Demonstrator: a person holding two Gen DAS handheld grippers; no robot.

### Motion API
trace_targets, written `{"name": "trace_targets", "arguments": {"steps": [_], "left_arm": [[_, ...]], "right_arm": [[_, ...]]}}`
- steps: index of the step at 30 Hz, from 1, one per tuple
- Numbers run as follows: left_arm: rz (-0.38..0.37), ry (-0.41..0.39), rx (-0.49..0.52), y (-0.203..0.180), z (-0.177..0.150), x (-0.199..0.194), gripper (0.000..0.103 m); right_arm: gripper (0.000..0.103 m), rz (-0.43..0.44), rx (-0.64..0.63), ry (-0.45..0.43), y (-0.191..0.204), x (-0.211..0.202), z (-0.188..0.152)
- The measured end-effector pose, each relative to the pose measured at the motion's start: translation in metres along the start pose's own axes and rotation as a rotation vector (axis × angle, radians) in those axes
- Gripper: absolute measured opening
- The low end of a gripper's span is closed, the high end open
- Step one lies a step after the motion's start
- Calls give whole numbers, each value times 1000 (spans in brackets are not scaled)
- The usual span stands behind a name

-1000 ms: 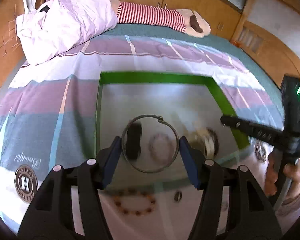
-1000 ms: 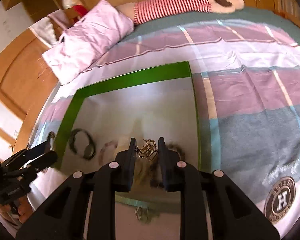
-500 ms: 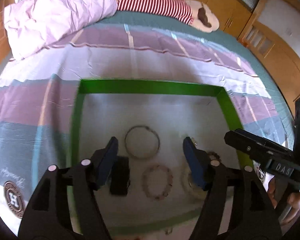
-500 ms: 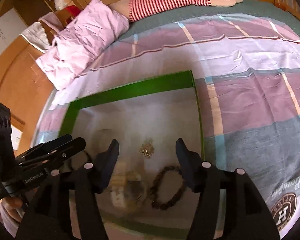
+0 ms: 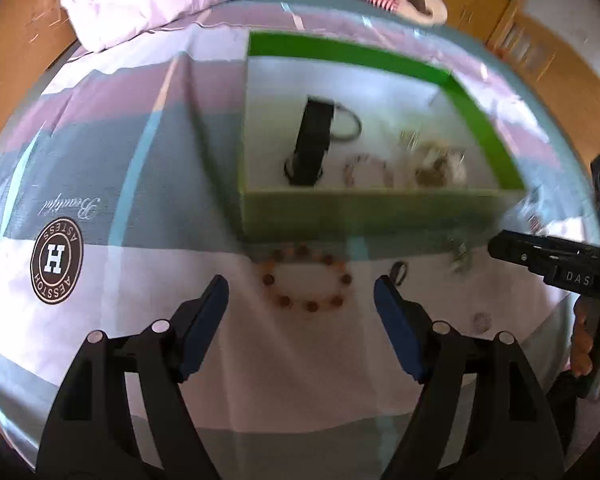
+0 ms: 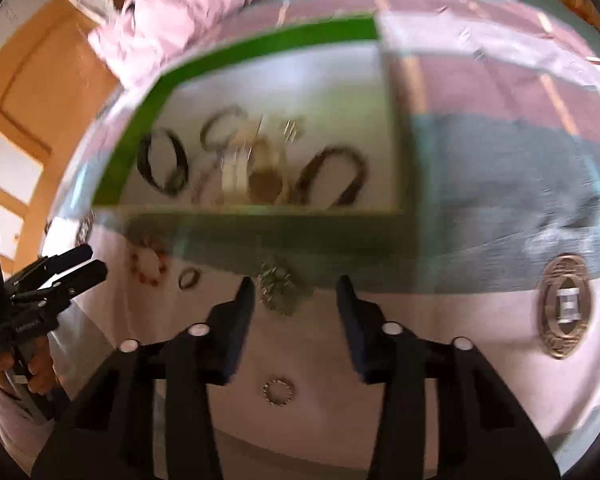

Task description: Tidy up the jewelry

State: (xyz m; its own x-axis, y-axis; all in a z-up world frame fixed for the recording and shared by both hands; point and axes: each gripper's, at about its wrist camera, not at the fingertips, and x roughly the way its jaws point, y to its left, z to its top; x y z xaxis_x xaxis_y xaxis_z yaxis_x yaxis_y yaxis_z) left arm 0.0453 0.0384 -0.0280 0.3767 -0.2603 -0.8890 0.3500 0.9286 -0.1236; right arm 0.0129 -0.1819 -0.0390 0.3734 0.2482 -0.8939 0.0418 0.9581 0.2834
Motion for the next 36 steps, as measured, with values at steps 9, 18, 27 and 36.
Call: {"name": "trace_targets", "arguments": {"steps": [9, 18, 27, 36], "left_arm": [[43, 40, 44, -14, 0, 29, 76], [56, 71, 157, -33, -9, 44, 37], [12, 75, 185, -36, -11, 43, 24], [-237, 9, 233, -48, -17, 7, 8]], "right_arm": [[17, -34, -158, 62, 37, 26, -3], [18, 39, -79, 87, 23, 21, -1], [23, 25, -64, 49, 15, 15, 1], [23, 16, -17, 46, -2, 15, 4]]}}
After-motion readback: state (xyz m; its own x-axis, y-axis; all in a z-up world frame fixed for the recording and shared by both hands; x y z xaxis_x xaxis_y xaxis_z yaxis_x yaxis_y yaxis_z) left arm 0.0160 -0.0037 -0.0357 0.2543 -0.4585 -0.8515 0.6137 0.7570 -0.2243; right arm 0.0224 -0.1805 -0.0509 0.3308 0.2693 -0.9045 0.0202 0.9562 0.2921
